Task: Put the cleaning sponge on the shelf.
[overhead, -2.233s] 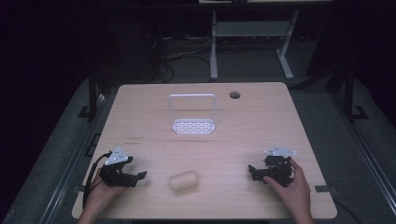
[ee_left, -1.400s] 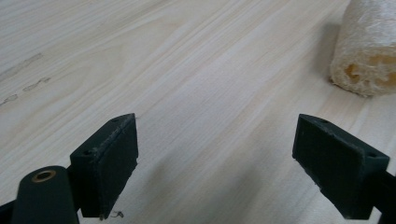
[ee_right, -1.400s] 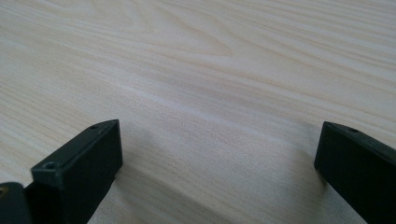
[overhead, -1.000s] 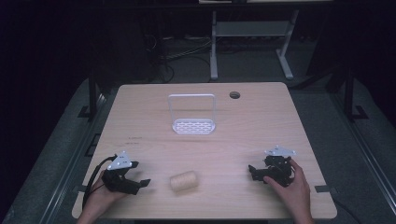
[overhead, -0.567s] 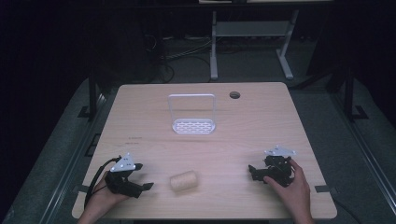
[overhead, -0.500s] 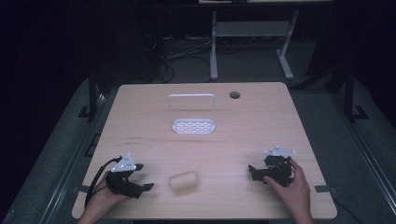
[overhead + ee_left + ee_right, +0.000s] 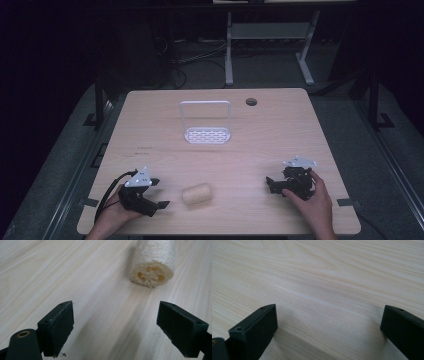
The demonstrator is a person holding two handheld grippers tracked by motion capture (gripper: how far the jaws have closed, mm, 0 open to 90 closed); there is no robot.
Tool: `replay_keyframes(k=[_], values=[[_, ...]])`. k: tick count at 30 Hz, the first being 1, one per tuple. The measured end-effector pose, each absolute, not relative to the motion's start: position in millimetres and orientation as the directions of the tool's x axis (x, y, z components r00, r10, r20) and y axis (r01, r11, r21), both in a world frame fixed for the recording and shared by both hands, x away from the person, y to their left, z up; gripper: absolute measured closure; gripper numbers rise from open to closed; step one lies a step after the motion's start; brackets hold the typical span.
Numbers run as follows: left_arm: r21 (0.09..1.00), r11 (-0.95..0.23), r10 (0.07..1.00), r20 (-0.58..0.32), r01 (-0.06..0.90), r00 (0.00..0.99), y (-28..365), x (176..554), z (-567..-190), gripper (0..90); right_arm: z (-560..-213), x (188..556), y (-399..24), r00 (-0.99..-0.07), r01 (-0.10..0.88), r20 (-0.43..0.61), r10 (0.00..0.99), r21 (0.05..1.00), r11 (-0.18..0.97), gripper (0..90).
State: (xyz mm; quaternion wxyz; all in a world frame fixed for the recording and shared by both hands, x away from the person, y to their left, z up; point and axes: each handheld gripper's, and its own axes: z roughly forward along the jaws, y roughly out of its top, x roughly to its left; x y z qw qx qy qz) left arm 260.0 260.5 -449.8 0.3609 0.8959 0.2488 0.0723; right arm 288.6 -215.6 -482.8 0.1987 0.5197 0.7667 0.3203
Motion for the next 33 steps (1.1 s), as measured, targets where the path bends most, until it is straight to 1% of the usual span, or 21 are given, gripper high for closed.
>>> replay_keyframes(k=[16, 27, 33], values=[[0.684, -0.644, 0.420, -0.059, 0.343, 0.906, 233.1, 255.1, -451.3, 13.8, -482.8, 288.6, -215.5, -0.381, 0.670, 0.028, 0.924, 0.698, 0.255, 0.5], [0.682, -0.659, 0.389, -0.051, 0.316, 0.920, 219.4, 257.2, -450.9, 13.6, -482.9, 288.6, -215.5, -0.381, 0.670, 0.029, 0.924, 0.698, 0.254, 0.5], [0.689, -0.655, 0.389, -0.046, 0.311, 0.920, 213.0, 260.4, -449.2, 13.6, -482.8, 288.6, -215.6, -0.381, 0.670, 0.028, 0.924, 0.697, 0.255, 0.5]])
